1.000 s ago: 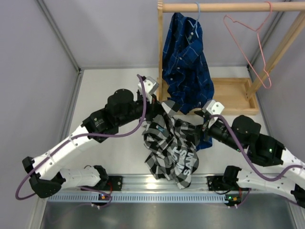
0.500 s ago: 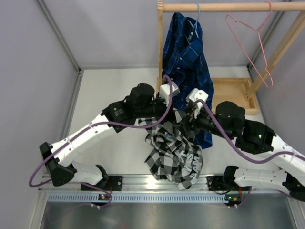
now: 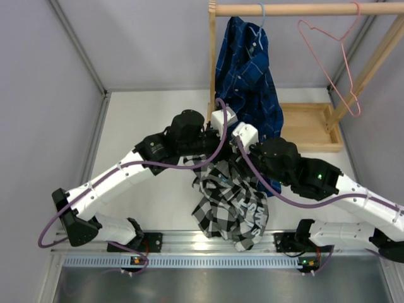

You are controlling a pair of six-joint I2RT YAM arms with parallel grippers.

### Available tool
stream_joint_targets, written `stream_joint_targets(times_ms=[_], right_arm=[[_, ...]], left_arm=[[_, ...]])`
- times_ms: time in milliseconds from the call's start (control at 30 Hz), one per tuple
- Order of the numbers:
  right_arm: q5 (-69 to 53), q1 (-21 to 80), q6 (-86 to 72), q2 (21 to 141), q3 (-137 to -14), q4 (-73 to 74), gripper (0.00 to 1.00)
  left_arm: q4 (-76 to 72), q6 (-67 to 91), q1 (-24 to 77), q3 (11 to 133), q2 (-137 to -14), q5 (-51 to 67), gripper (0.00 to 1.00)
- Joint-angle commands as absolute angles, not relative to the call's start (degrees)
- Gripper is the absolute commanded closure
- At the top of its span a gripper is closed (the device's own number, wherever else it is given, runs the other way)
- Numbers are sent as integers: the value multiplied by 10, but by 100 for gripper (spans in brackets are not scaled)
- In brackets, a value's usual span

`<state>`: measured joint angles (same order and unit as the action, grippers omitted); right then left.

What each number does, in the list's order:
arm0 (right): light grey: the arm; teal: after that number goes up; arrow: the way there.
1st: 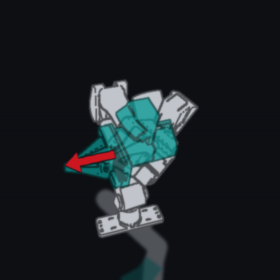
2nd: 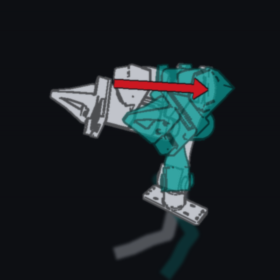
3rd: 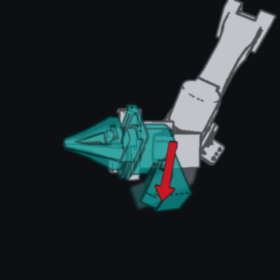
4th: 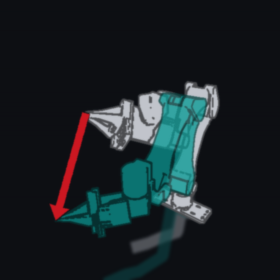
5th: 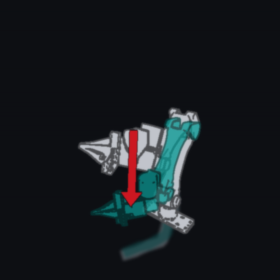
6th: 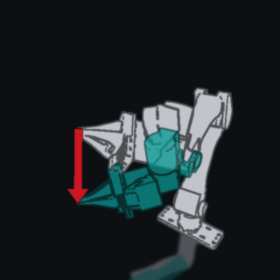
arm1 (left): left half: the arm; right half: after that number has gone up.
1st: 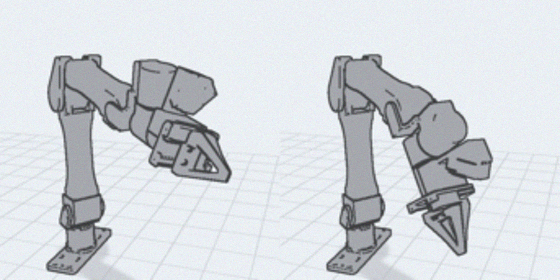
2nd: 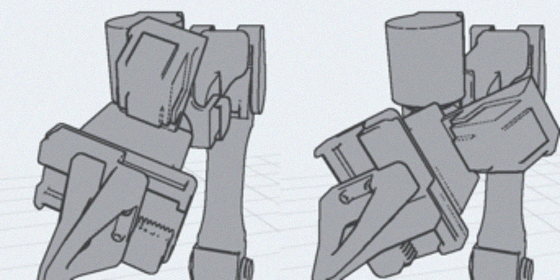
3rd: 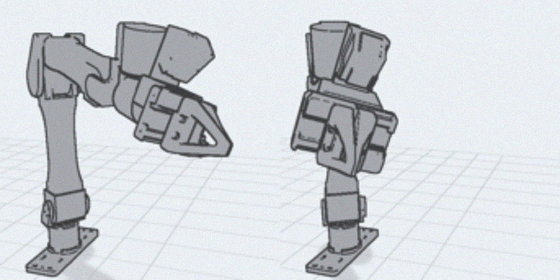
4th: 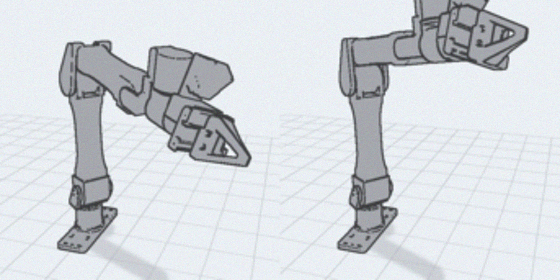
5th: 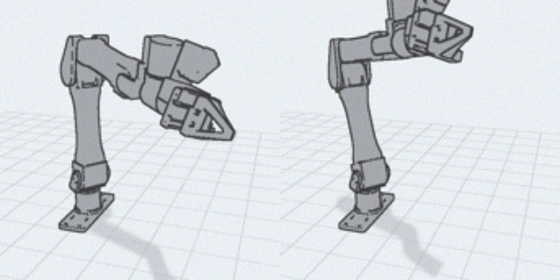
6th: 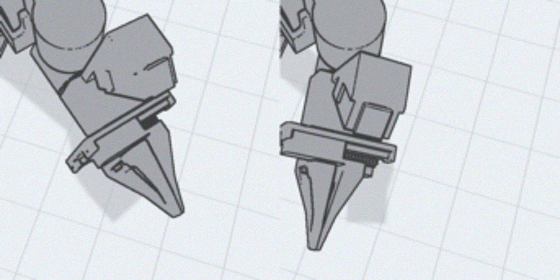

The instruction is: Place the shirt on the hanger

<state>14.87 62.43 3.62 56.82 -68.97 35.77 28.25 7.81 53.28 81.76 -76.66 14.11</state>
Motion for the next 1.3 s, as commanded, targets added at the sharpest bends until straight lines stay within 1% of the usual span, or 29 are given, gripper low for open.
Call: stream_joint_targets(times_ms=[0,67,100,167,200,267,300,333,400,467,500,567,600,633,667,733,767,833,900,1000,1100,1200,1267], right_arm=[[202,621,48,583,-691,348,57],[209,621,52,591,-695,348,69],[211,621,52,592,-697,347,81],[226,621,51,592,-700,343,97],[232,621,49,588,-699,337,100],[255,621,43,580,-696,328,100],[262,620,41,574,-696,323,100],[271,619,39,573,-696,322,100],[301,610,29,577,-700,323,100],[318,593,8,583,-703,322,100],[316,564,4,584,-707,323,100],[314,530,-43,597,-714,323,100],[314,507,-53,602,-722,323,100],[312,500,-67,608,-728,323,100],[312,495,-73,623,-733,322,100],[312,488,-87,635,-748,316,100],[318,487,-91,645,-751,309,100],[323,487,-105,647,-751,296,100],[314,487,-111,642,-741,271,100],[287,487,-122,636,-727,248,100],[264,487,-126,633,-715,235,100],[245,487,-127,625,-703,227,100],[238,488,-127,619,-698,219,100]], left_arm=[[261,82,533,831,-759,149,96],[259,82,533,829,-758,150,96],[259,81,533,828,-758,149,96],[258,80,533,827,-758,135,94],[258,80,533,826,-755,125,91],[259,83,533,826,-749,92,54],[259,96,533,831,-744,29,32],[260,105,533,835,-732,-13,2],[259,142,533,839,-714,-115,2],[257,183,533,828,-676,-162,2],[251,233,533,815,-661,-193,2],[219,299,533,733,-609,-211,2],[202,366,534,696,-590,-212,2],[173,400,537,621,-571,-214,2],[155,428,540,585,-537,-216,2],[116,494,562,518,-511,-223,2],[86,536,568,465,-498,-228,2],[62,575,574,423,-494,-222,2],[6,600,574,378,-506,-210,2],[-64,610,573,360,-543,-199,2],[-74,631,574,365,-581,-213,3],[-117,650,574,357,-604,-209,7],[-145,663,573,348,-629,-196,14]])
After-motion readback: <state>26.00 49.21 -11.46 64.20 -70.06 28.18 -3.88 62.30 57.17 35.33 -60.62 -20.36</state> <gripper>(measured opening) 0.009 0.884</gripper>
